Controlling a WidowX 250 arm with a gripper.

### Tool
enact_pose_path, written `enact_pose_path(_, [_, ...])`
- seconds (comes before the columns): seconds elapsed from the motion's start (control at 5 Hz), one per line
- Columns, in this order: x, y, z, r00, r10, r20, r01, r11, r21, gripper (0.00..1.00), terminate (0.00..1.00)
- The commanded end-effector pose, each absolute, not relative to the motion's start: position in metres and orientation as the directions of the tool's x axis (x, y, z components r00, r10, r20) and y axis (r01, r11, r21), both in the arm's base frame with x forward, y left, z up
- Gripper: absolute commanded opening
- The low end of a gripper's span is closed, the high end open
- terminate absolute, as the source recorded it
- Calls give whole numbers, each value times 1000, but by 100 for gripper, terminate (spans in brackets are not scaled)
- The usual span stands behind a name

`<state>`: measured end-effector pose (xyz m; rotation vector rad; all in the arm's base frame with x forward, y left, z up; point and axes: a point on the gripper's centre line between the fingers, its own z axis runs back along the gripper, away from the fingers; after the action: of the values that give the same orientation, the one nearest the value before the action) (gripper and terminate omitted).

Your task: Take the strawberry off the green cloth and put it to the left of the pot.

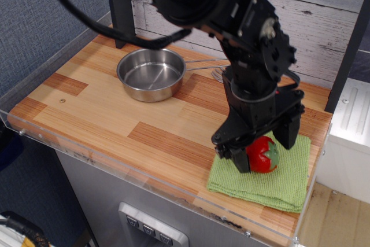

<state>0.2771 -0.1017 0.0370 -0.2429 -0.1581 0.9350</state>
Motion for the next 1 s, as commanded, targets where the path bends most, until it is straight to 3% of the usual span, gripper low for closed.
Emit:
enact_pose_path(0.0, [282, -112, 31, 612, 790, 36, -754, 597, -273, 0, 0])
enact_pose_path(0.4, [284, -113, 35, 611, 790, 54, -753, 601, -269, 0, 0])
enact_pose_path(0.8, [288, -111, 60, 598, 798, 73, -748, 589, -307, 0, 0])
